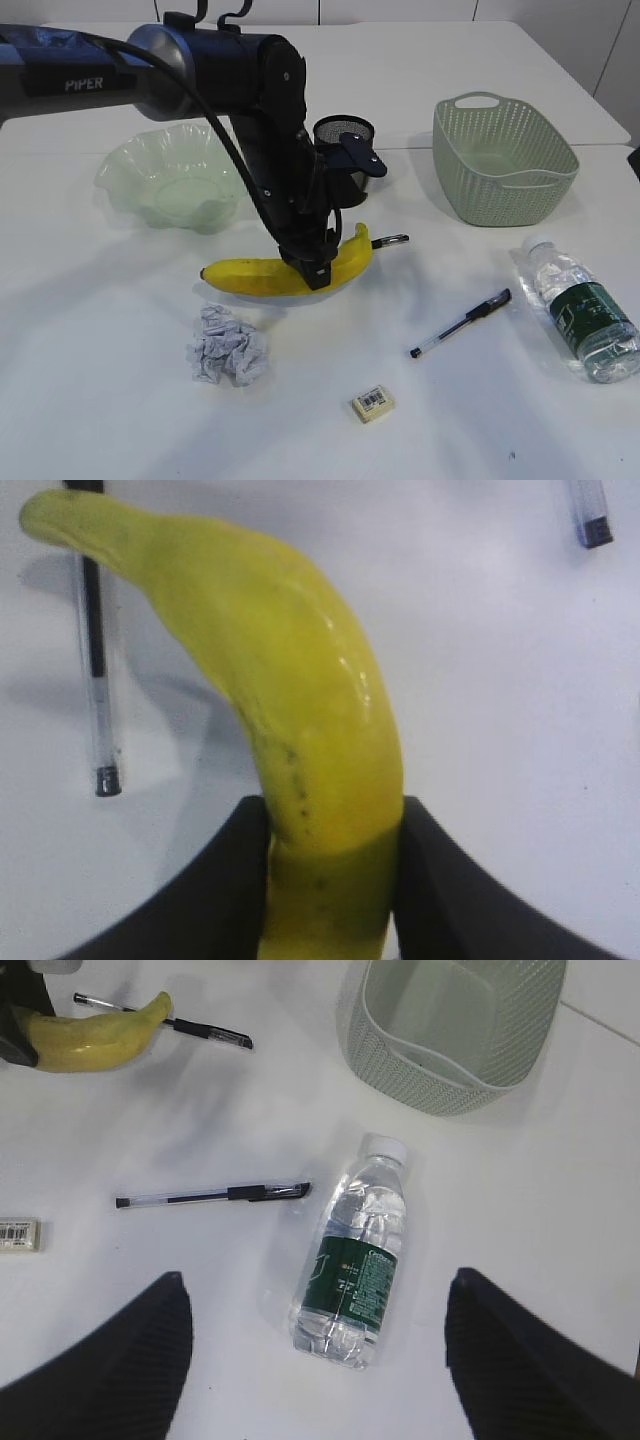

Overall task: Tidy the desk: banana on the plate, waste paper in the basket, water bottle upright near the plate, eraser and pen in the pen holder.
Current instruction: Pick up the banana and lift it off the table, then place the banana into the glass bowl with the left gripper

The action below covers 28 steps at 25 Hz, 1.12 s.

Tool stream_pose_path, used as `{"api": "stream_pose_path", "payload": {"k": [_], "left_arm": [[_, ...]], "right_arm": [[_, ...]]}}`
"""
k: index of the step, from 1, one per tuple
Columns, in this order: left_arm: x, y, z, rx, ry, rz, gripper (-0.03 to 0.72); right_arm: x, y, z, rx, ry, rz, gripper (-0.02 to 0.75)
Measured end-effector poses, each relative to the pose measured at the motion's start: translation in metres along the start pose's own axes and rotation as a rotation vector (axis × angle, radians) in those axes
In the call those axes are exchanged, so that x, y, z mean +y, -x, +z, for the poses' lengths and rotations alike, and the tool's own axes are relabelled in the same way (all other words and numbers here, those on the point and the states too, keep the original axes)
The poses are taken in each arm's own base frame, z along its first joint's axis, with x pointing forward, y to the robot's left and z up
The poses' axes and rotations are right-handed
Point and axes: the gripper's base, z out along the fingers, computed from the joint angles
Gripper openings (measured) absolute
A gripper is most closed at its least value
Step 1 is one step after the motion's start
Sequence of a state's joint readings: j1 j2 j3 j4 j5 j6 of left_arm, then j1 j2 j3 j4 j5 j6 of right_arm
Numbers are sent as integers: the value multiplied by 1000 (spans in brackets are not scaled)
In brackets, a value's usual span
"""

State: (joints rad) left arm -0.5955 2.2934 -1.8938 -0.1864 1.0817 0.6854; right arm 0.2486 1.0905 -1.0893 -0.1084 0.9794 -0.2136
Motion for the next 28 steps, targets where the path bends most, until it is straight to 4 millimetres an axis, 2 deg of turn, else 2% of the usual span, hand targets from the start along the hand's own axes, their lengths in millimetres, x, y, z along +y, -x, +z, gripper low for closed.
{"api": "stream_pose_path", "payload": {"k": [5,16,28], "left_arm": [[2,5,-6,-26,18,3,248],[13,30,-41,-171,119,14,248],[26,24,-44,-184,139,-29,249]], "right_arm": [[0,0,0,-2,0,0,585],[0,0,0,-2,0,0,586],[0,0,0,-2,0,0,586]]}}
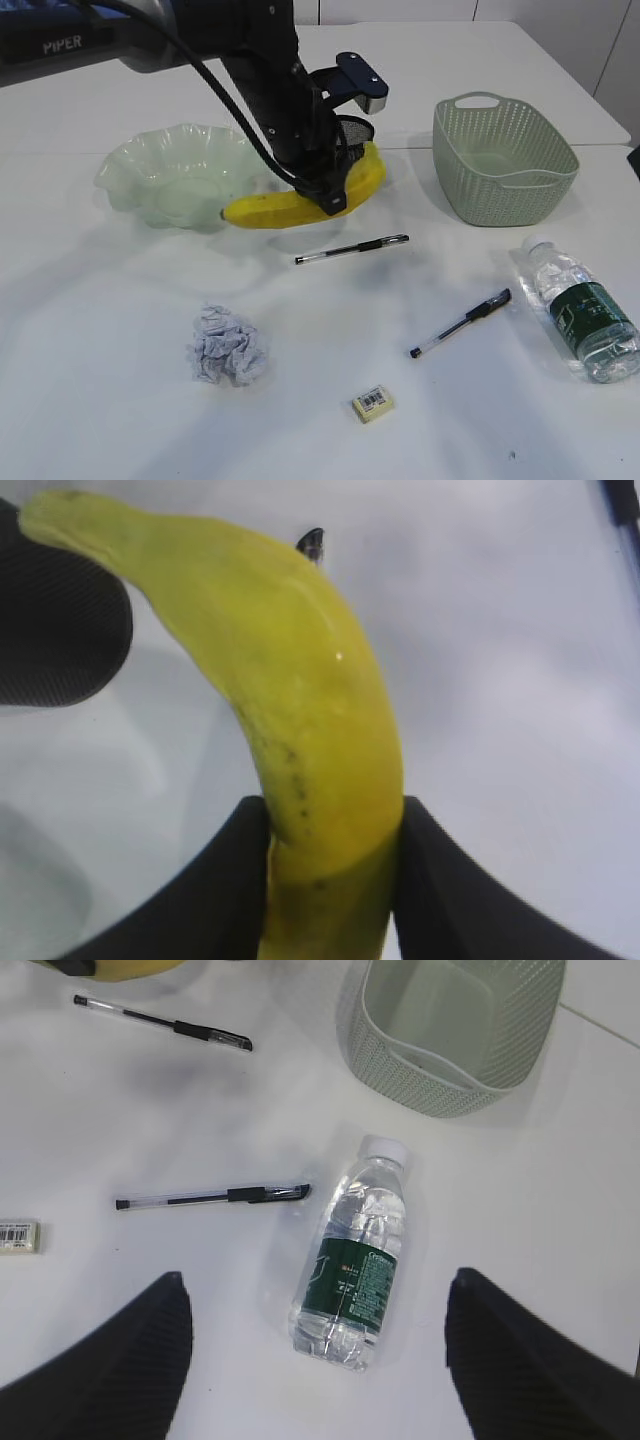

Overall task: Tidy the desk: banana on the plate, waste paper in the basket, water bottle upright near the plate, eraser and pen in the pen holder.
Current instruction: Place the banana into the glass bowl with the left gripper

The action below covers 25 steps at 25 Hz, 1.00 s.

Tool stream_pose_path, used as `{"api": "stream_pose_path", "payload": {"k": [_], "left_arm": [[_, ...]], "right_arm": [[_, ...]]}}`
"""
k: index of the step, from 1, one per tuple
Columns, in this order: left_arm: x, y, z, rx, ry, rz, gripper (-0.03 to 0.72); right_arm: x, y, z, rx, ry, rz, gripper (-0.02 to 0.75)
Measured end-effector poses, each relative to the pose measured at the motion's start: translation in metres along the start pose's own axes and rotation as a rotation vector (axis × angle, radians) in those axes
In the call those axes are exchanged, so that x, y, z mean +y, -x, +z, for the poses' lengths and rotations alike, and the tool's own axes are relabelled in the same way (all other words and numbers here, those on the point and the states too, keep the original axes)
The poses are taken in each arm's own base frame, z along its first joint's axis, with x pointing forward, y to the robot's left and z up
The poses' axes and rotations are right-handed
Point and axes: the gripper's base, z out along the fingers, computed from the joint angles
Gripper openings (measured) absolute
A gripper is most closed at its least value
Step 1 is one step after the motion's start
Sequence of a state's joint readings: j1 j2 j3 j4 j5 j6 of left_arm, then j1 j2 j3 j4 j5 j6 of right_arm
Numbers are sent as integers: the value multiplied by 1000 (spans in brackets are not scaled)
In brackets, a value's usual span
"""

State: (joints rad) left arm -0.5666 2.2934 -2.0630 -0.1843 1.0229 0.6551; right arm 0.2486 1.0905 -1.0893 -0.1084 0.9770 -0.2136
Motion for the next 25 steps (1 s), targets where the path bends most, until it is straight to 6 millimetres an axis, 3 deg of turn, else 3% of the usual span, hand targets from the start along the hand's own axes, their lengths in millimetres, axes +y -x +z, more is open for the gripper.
{"api": "stream_pose_path", "payload": {"k": [16,25], "left_arm": [[12,6,-1,-86,105,9,249],[28,13,-16,-117,241,37,249]], "right_arm": [[0,0,0,0,0,0,586],[0,0,0,0,0,0,586]]}}
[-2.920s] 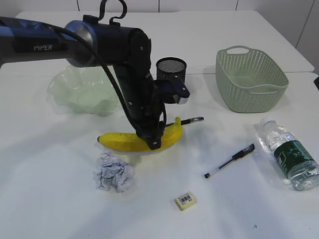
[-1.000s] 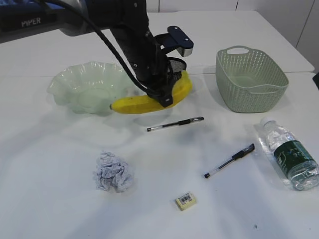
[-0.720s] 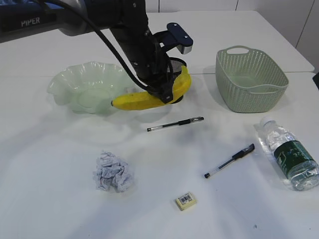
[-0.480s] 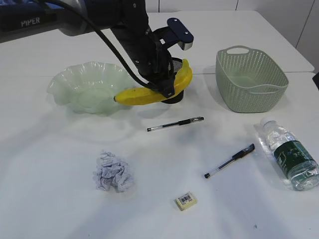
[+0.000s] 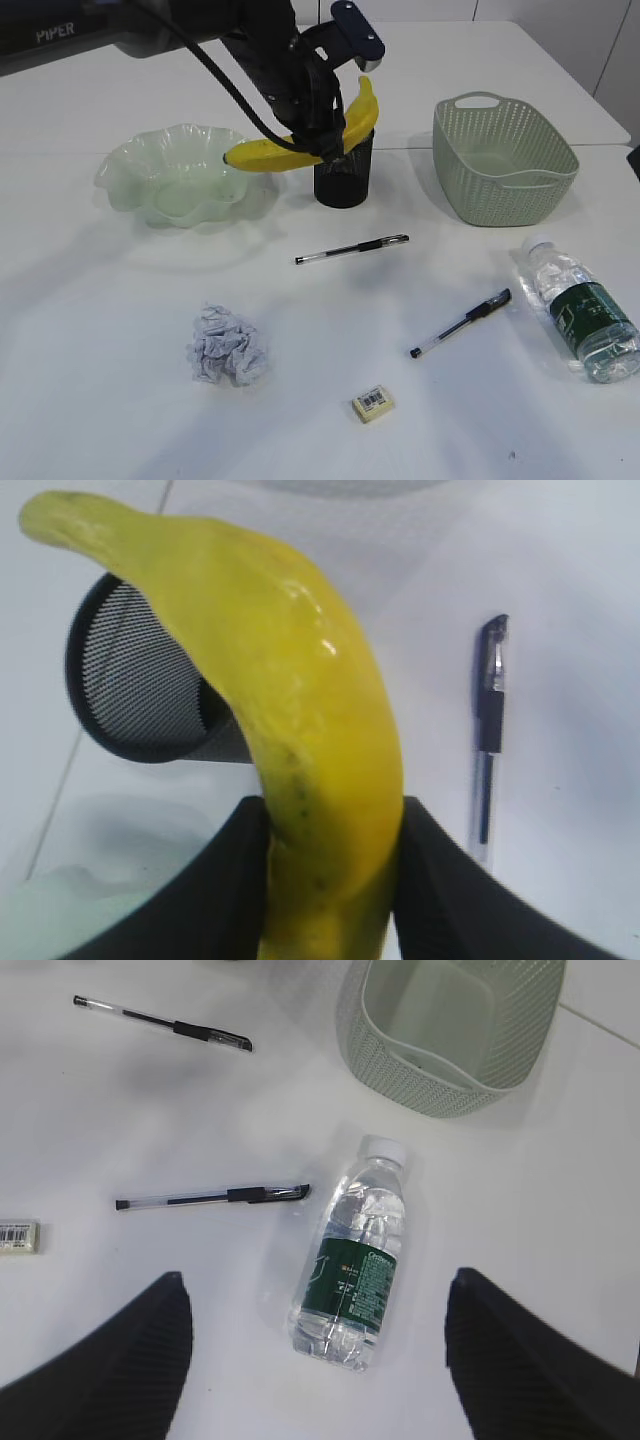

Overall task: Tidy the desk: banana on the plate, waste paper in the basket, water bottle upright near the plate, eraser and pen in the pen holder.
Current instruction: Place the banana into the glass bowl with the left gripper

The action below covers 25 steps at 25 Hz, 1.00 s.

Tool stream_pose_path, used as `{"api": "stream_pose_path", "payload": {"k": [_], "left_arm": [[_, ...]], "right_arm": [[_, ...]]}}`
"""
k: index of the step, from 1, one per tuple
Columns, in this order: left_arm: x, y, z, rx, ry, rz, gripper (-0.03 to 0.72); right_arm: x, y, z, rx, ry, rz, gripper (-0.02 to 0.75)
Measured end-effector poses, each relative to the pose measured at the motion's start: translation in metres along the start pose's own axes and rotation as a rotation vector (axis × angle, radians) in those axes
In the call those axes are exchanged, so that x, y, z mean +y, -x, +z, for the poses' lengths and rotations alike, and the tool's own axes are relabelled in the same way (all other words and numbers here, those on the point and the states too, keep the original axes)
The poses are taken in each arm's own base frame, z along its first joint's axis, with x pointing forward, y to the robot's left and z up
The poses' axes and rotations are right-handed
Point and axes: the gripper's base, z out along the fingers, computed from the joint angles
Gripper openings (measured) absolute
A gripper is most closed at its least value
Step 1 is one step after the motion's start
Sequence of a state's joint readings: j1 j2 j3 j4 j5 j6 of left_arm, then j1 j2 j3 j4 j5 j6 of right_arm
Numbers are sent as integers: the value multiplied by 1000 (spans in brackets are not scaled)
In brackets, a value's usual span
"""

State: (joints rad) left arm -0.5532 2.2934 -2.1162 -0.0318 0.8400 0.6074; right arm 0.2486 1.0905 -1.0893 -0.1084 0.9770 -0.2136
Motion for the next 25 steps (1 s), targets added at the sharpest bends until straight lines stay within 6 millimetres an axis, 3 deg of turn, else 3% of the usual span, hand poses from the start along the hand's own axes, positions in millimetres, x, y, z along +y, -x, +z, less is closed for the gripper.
{"api": "stream_pose_path", "payload": {"k": [4,25], "left_arm": [[16,-5,-2,0,67,-17,249],[104,-73,-15,64,271,-379,251]], "right_arm": [[0,0,0,0,0,0,586],[0,0,0,0,0,0,586]]}}
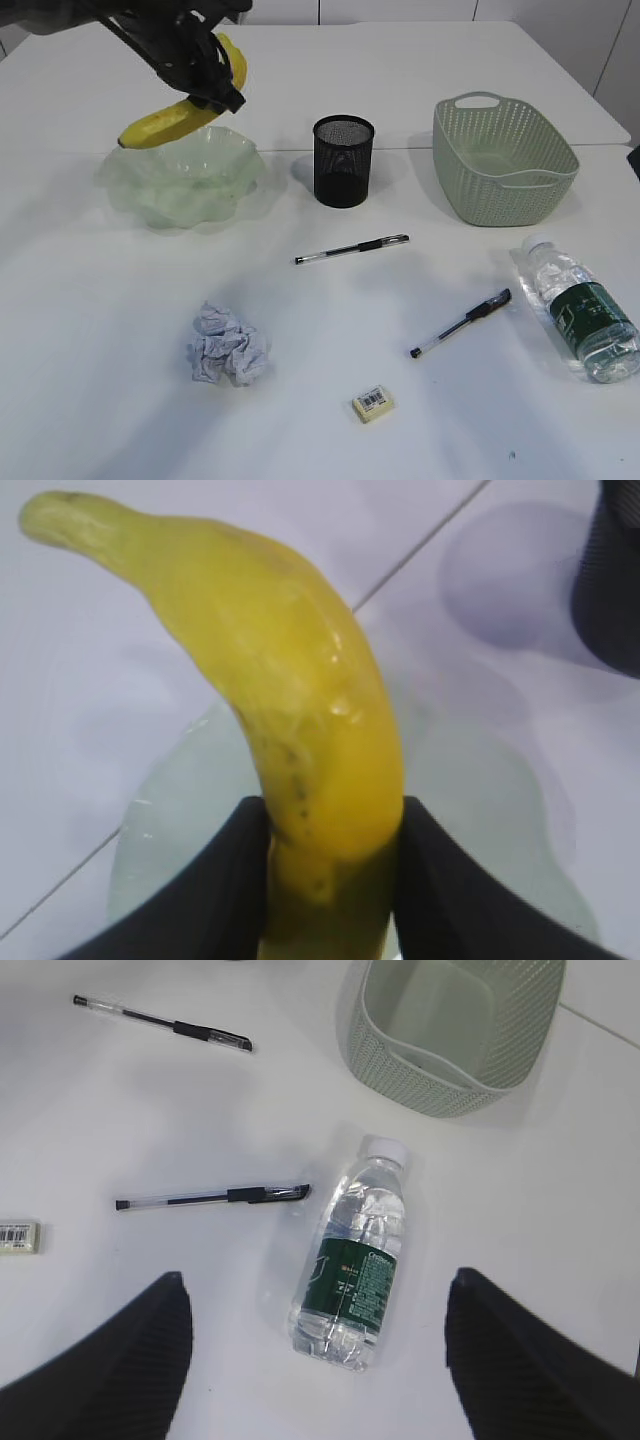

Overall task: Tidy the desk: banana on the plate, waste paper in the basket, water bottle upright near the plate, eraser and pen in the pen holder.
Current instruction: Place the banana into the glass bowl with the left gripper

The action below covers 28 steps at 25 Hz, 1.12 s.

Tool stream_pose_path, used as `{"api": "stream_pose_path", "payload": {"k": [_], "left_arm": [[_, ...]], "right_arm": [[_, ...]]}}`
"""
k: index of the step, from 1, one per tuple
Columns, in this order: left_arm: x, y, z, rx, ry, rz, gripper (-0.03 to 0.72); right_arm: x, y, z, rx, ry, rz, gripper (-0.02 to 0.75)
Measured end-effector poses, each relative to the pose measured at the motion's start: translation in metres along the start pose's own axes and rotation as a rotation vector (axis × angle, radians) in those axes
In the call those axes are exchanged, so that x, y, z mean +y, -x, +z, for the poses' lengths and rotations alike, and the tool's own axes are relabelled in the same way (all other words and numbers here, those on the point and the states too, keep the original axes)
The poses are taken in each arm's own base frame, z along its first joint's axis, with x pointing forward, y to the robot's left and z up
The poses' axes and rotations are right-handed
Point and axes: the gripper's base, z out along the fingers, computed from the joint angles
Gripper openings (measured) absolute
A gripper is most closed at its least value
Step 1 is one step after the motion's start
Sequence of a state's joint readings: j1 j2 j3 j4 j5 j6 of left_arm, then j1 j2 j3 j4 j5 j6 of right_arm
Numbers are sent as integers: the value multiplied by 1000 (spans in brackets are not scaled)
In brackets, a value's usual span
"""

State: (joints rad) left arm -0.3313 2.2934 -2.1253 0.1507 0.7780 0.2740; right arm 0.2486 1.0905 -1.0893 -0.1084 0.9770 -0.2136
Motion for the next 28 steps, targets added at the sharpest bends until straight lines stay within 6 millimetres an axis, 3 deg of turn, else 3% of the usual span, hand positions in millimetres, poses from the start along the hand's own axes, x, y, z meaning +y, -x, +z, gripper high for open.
{"api": "stream_pose_path", "payload": {"k": [5,9,19,28], "left_arm": [[26,-9,2,-5,37,-114,251],[35,-11,3,-32,55,-202,252],[40,-8,4,-89,59,-406,252],[41,-26,28,-24,14,-537,252]], "right_arm": [[0,0,0,0,0,0,586],[0,0,0,0,0,0,586],[1,-3,0,37,8,4,586],[1,-3,0,38,15,12,587]]}}
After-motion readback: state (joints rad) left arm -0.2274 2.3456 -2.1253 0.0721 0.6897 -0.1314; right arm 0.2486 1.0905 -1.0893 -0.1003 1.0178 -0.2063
